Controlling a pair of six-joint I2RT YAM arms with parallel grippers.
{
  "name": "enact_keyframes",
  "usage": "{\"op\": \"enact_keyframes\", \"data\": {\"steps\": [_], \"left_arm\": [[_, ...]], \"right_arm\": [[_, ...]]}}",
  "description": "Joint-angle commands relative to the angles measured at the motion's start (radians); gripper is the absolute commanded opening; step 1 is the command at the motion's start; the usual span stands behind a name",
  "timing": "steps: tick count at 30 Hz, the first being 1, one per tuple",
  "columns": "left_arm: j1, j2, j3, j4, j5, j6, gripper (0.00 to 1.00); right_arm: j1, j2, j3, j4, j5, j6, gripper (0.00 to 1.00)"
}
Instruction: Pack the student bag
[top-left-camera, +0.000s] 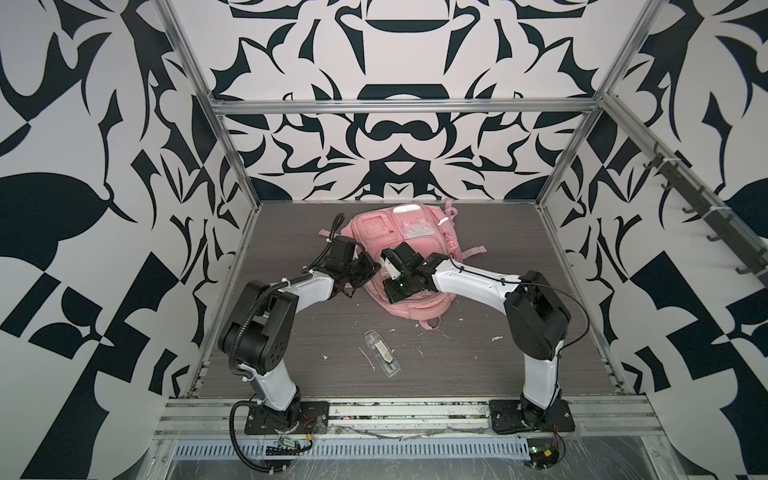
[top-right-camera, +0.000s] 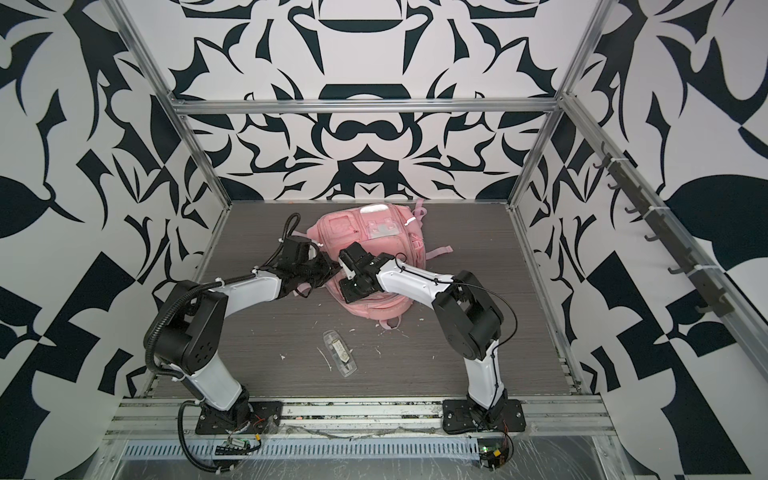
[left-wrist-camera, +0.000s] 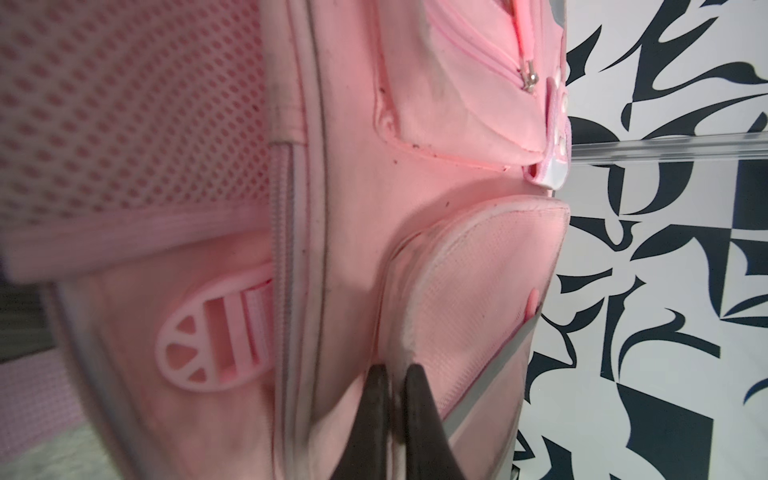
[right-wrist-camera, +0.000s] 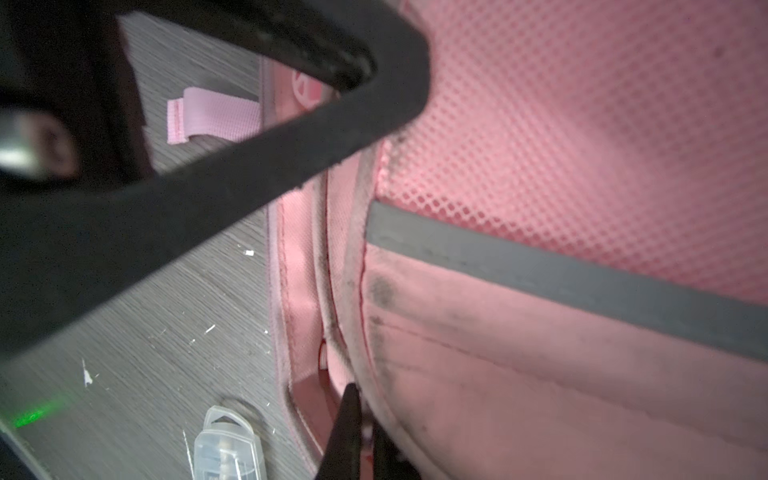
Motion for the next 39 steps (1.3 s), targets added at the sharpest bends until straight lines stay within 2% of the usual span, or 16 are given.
{"op": "enact_keyframes", "data": {"steps": [1, 3, 7, 12, 22, 28, 39], "left_arm": [[-0.025, -0.036, 0.045, -0.123, 0.025, 0.069, 0.17], [-0.022, -0.048, 0.073, -0.204, -0.005, 0.123, 0.22], [-0.006, -0.071, 0.096, -0.263, -0.026, 0.181, 0.29], [-0.004, -0.047, 0.158, -0.325, -0.031, 0.228, 0.29], [-0.005, 0.03, 0.194, -0.3, 0.013, 0.222, 0.29], [-0.021, 0.104, 0.201, -0.295, 0.034, 0.204, 0.27], [-0.067, 0.169, 0.196, -0.2, 0.091, 0.158, 0.27]], "right_arm": [[0.015, -0.066, 0.02, 0.079, -0.031, 0.003, 0.0], [0.004, -0.102, -0.018, 0.086, -0.026, 0.001, 0.0], [-0.032, -0.167, -0.092, 0.092, -0.026, 0.002, 0.0], [-0.076, -0.263, -0.183, 0.089, -0.03, -0.007, 0.0], [-0.192, -0.427, -0.376, 0.054, -0.026, -0.04, 0.0], [-0.202, -0.417, -0.391, 0.017, 0.016, -0.056, 0.0], [-0.163, -0.345, -0.357, 0.056, -0.055, -0.014, 0.0]]}}
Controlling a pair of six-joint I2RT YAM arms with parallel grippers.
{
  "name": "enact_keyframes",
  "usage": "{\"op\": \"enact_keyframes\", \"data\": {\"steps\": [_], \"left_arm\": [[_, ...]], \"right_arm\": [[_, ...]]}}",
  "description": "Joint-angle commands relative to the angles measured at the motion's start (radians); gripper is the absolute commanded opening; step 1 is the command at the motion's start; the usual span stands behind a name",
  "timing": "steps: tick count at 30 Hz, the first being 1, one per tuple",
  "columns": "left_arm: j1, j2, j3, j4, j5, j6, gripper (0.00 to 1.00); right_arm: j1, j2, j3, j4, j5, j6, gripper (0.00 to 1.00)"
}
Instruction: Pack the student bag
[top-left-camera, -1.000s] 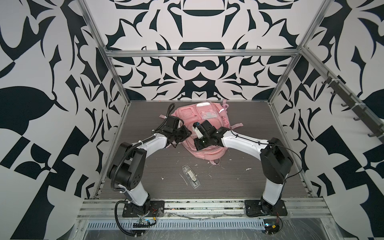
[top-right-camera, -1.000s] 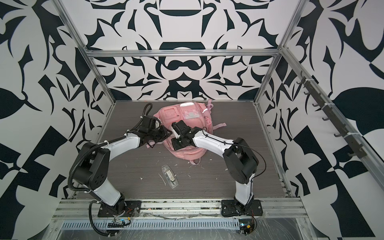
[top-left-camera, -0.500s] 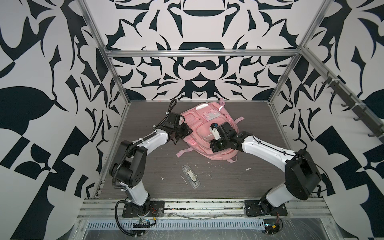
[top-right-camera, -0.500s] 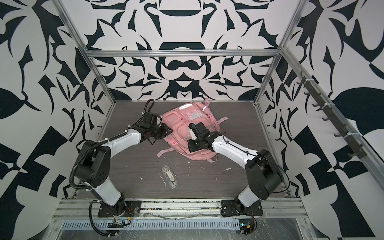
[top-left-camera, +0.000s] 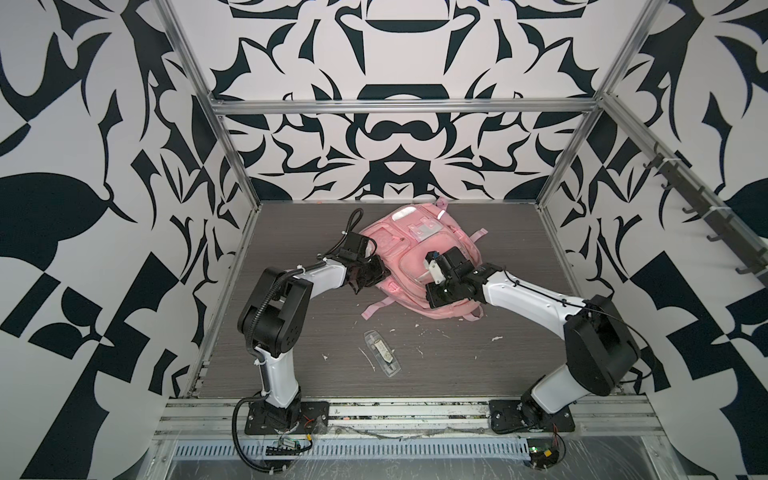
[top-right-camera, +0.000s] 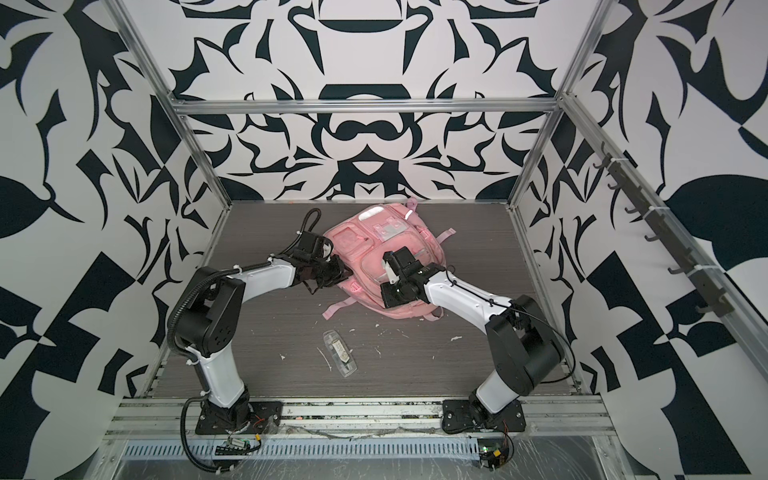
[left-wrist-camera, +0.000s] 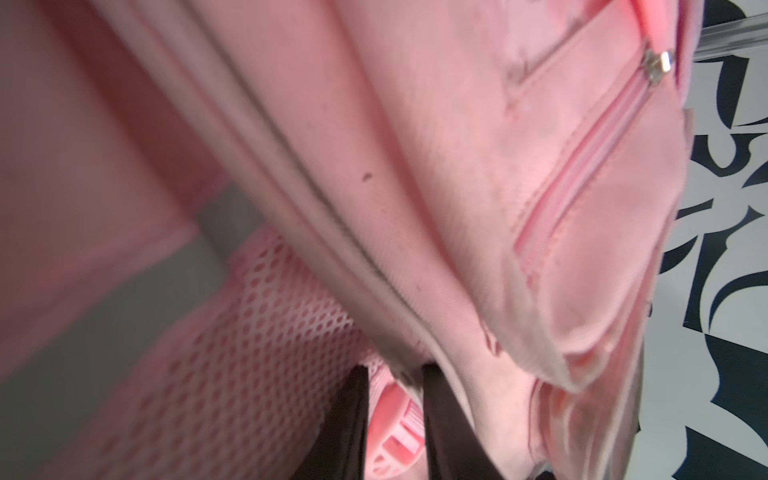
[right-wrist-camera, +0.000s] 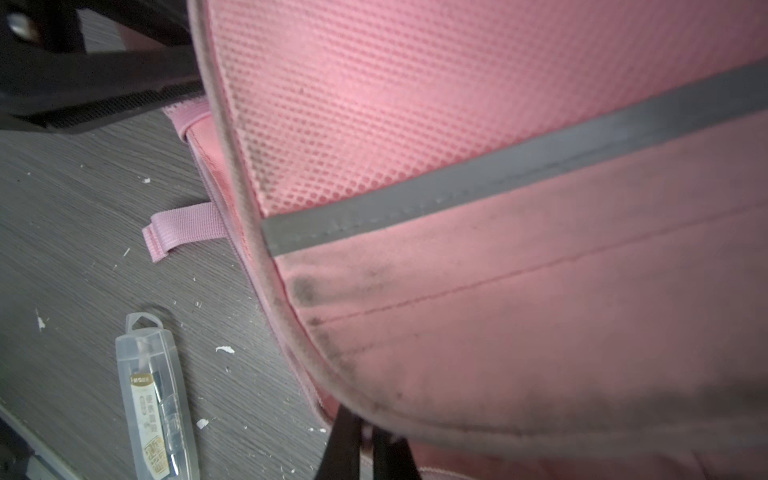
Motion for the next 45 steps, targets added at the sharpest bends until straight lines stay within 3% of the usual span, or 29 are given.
{"op": "enact_keyframes", "data": {"steps": [1, 17, 28, 33, 35, 45], "left_arm": [[-0.026, 0.021, 0.014, 0.029, 0.031, -0.02, 0.27], [-0.034, -0.003, -0.049, 0.047, 0.037, -0.036, 0.27], [-0.034, 0.007, -0.07, 0.054, 0.043, -0.036, 0.27], [-0.027, -0.03, -0.069, 0.012, 0.023, 0.003, 0.27], [-0.025, -0.047, -0.063, -0.016, 0.008, 0.024, 0.27], [0.012, -0.087, -0.063, -0.084, -0.03, 0.089, 0.27]], "right_arm": [[0.031, 0.02, 0.05, 0.023, -0.025, 0.019, 0.0], [0.058, 0.236, 0.333, 0.03, 0.005, 0.062, 0.0], [0.023, 0.264, 0.372, 0.042, 0.023, 0.083, 0.0], [0.021, 0.201, 0.29, 0.051, 0.015, 0.086, 0.3], [0.021, 0.152, 0.236, 0.056, 0.024, 0.089, 0.37], [-0.016, -0.043, 0.033, 0.04, 0.118, 0.078, 0.51]]}}
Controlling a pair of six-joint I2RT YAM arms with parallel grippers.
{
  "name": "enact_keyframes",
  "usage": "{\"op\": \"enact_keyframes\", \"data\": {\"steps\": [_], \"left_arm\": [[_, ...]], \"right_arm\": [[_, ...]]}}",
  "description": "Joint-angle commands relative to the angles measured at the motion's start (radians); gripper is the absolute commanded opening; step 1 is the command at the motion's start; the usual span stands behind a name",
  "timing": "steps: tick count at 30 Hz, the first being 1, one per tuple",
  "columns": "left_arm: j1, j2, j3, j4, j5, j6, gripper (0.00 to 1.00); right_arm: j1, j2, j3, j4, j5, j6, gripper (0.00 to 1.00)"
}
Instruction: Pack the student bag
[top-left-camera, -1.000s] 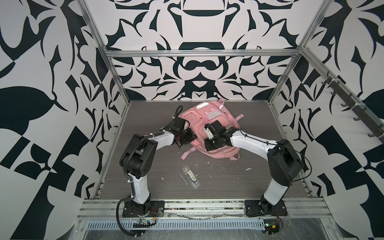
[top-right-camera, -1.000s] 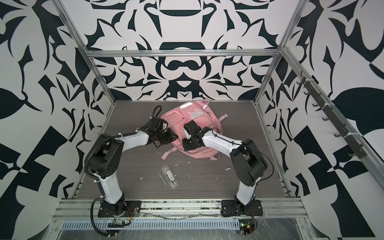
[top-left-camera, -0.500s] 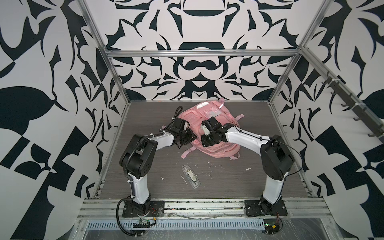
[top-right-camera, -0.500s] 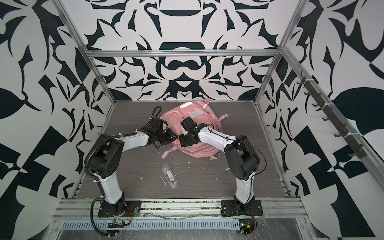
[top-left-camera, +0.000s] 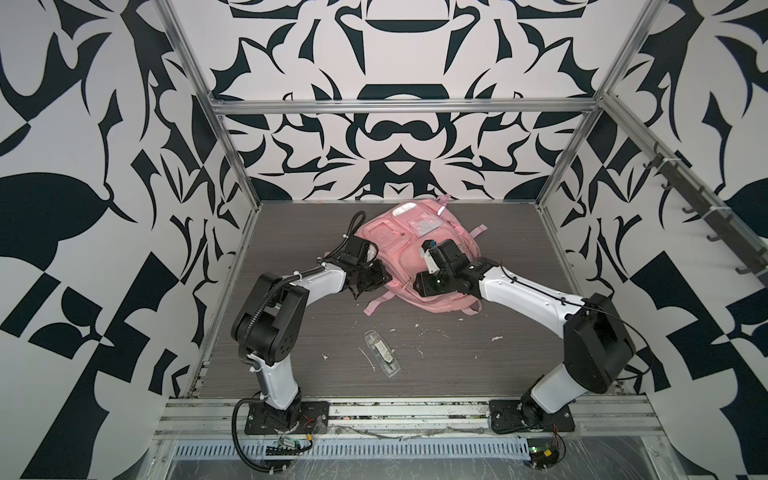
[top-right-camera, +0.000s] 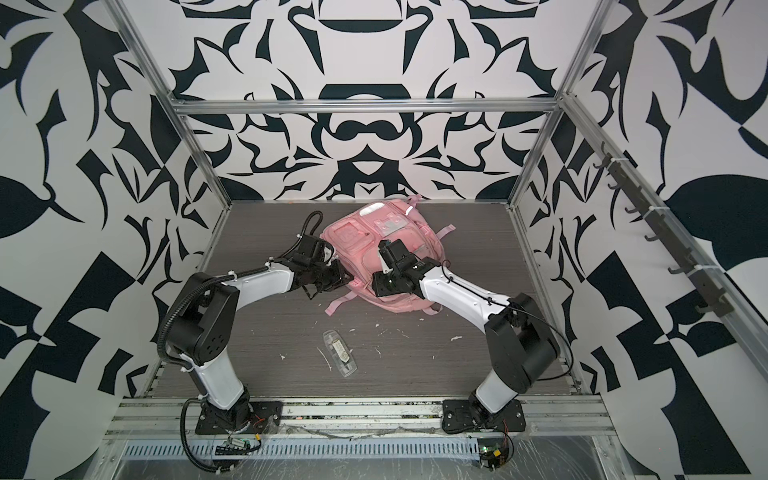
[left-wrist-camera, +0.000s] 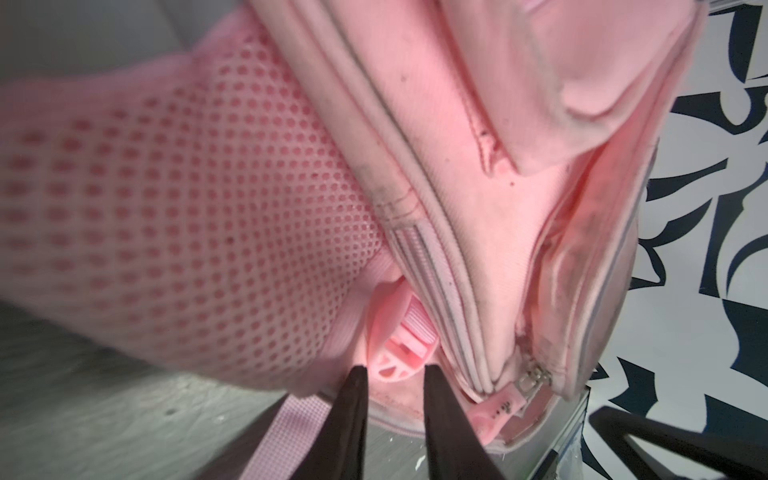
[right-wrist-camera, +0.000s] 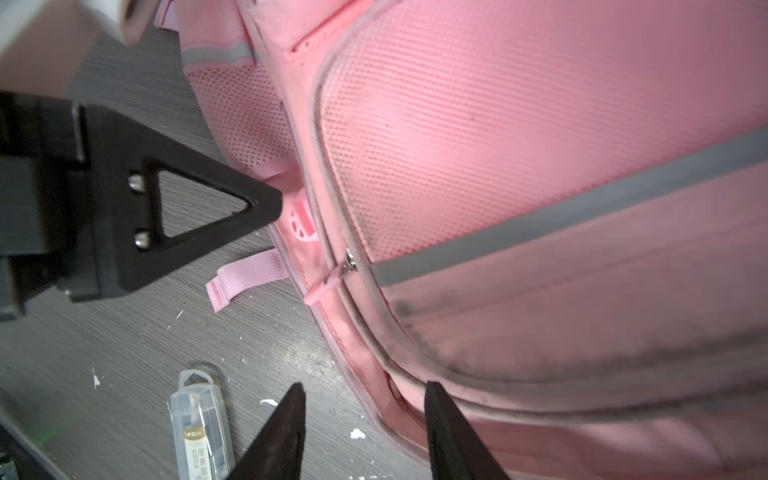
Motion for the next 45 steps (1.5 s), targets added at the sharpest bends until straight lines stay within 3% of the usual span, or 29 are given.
{"op": "enact_keyframes", "data": {"steps": [1, 12, 21, 28, 36, 45], "left_arm": [[0.024, -0.015, -0.015, -0.042, -0.018, 0.029, 0.27], [0.032, 0.019, -0.056, -0.023, -0.012, 0.038, 0.27], [0.032, -0.123, -0.155, -0.075, -0.042, 0.079, 0.29], [0.033, -0.284, -0.199, -0.19, -0.058, 0.115, 0.46], [0.026, -0.432, -0.261, -0.276, -0.044, 0.108, 0.59], [-0.047, -0.585, -0.366, -0.355, -0.075, 0.045, 0.61]], "right_arm": [[-0.037, -0.03, -0.04, 0.008, 0.049, -0.009, 0.51], [-0.161, 0.094, -0.019, 0.071, -0.033, -0.005, 0.51], [-0.189, 0.142, 0.021, 0.094, -0.03, -0.024, 0.51], [-0.182, 0.0, -0.101, 0.12, -0.094, 0.004, 0.52], [-0.113, -0.174, -0.154, 0.081, -0.174, 0.027, 0.54], [0.073, -0.101, -0.132, 0.106, -0.234, 0.053, 0.55]]}}
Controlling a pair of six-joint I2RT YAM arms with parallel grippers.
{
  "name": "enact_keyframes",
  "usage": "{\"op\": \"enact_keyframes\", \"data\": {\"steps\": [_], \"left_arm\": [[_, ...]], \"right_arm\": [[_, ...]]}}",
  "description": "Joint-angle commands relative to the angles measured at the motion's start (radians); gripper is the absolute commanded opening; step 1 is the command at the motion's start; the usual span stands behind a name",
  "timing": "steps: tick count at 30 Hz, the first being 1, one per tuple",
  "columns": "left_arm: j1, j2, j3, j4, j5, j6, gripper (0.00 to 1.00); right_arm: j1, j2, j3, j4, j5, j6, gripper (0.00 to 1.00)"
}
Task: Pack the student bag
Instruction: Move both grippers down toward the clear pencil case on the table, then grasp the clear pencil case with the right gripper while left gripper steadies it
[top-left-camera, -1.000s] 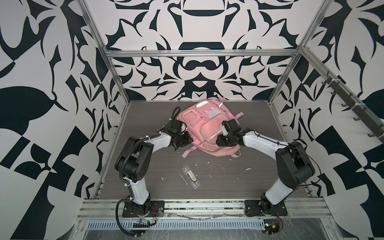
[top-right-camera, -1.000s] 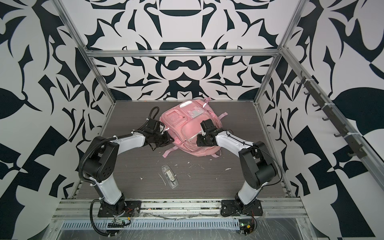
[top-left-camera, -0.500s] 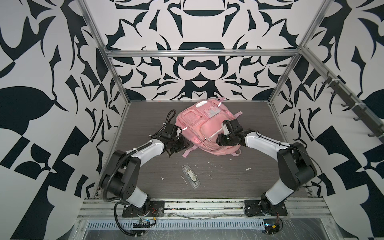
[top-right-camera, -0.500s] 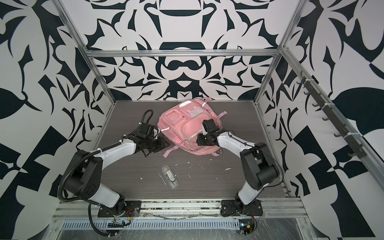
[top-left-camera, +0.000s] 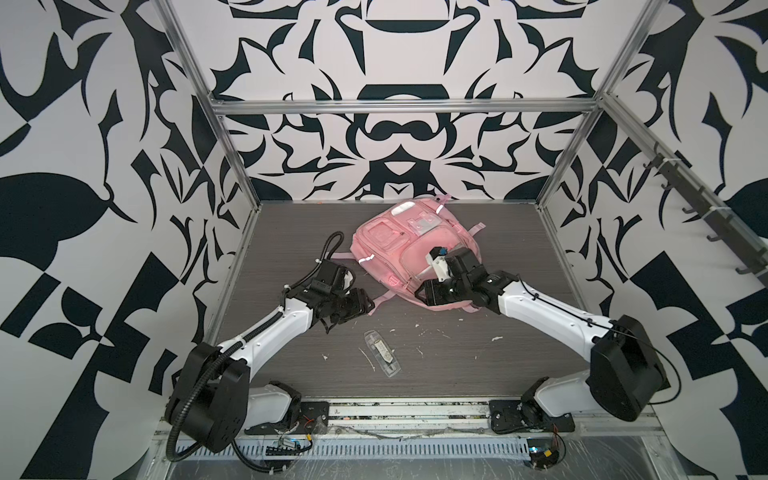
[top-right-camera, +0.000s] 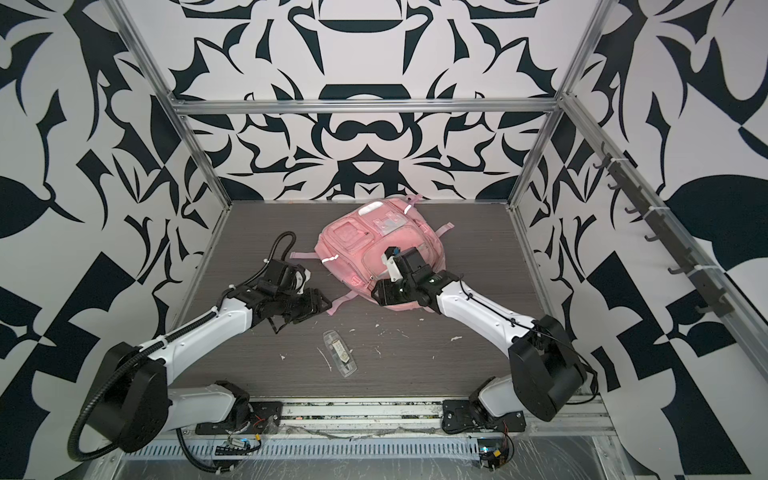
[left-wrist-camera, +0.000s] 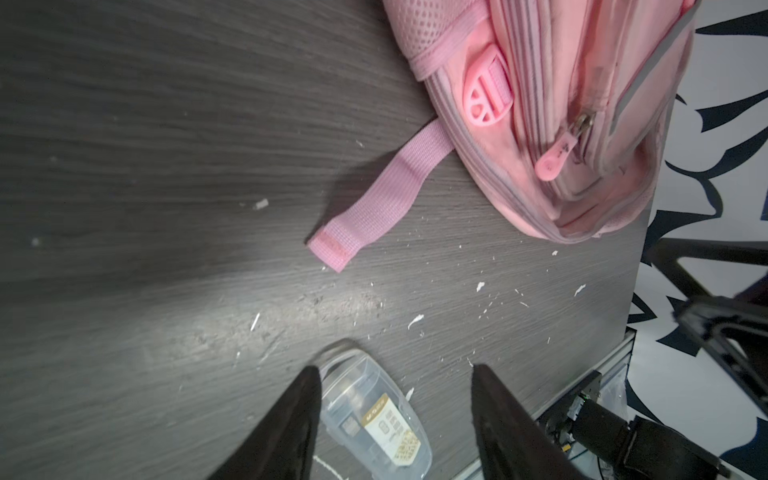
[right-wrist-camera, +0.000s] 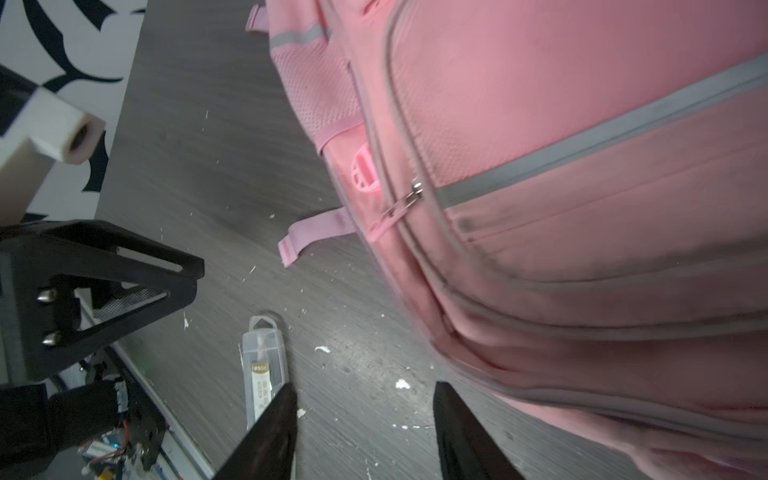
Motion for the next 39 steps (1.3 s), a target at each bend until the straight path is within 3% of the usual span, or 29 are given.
{"op": "enact_keyframes", "data": {"steps": [1, 12, 21, 39], "left_arm": [[-0.037, -0.067, -0.04, -0.069, -0.021, -0.043, 0.61], [-0.17, -0.195, -0.165, -0.101, -0.053, -0.177, 0.63], [-0.267, -0.16, -0.232, -0.034, -0.065, -0.262, 0.62], [-0.29, 0.119, -0.072, -0.007, -0.124, -0.306, 0.63]], "right_arm": [[0.064, 0.042, 0.019, 0.02, -0.039, 0.025, 0.56], [0.162, 0.148, 0.014, 0.097, -0.113, 0.075, 0.56], [0.202, 0.207, -0.03, 0.172, -0.178, 0.118, 0.51], [0.203, 0.139, -0.13, 0.142, -0.071, 0.099, 0.51]]}}
